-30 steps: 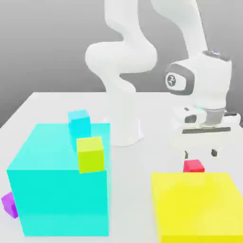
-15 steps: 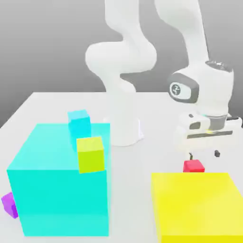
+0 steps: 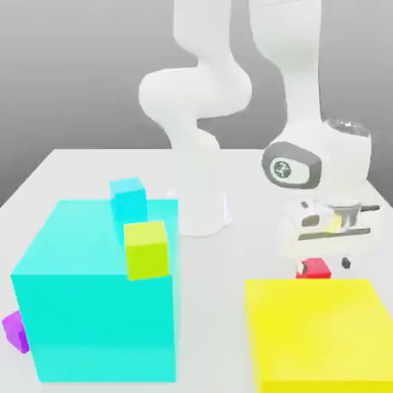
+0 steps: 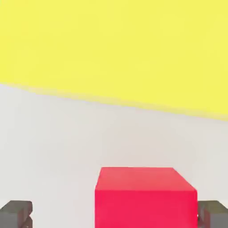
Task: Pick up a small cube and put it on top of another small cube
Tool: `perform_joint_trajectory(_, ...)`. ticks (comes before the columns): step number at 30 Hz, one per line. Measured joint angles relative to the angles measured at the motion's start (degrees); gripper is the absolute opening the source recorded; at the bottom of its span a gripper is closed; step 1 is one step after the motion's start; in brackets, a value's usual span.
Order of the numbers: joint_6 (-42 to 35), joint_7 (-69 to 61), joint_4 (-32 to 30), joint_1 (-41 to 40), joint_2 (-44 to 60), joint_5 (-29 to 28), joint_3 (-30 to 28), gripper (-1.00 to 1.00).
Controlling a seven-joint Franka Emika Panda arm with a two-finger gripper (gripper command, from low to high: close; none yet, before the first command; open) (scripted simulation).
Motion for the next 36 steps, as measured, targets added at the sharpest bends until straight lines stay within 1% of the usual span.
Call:
perform_joint_trajectory(3,2.35,2.58,-0.06,5.02,2.21,-3.73,-6.21,0.0)
perform_joint_trajectory(4,3.04,3.19,-0.09,6.5,2.83,-4.61,-7.97,-1.0)
perform_joint_trajectory(9,3.18,3.27,-0.09,6.48,2.84,-4.68,-7.97,-1.0)
perform_joint_trajectory(10,3.51,3.56,-0.1,7.22,3.15,-5.12,-8.84,-1.0)
perform_joint_trajectory(12,2.66,2.8,-0.07,5.58,2.39,-4.01,-6.84,-1.0)
perform_joint_trajectory(19,-1.98,-4.26,-0.14,-3.31,-2.4,6.02,5.07,-1.0)
perform_joint_trajectory(24,-4.65,-9.59,-0.38,-7.68,-5.58,13.49,11.53,-1.0)
perform_joint_trajectory(30,-7.11,-15.42,-0.98,-9.64,-9.02,21.53,15.62,-1.0)
perform_joint_trajectory(36,-8.7,-19.47,-2.07,-9.84,-11.83,26.85,17.04,-1.0)
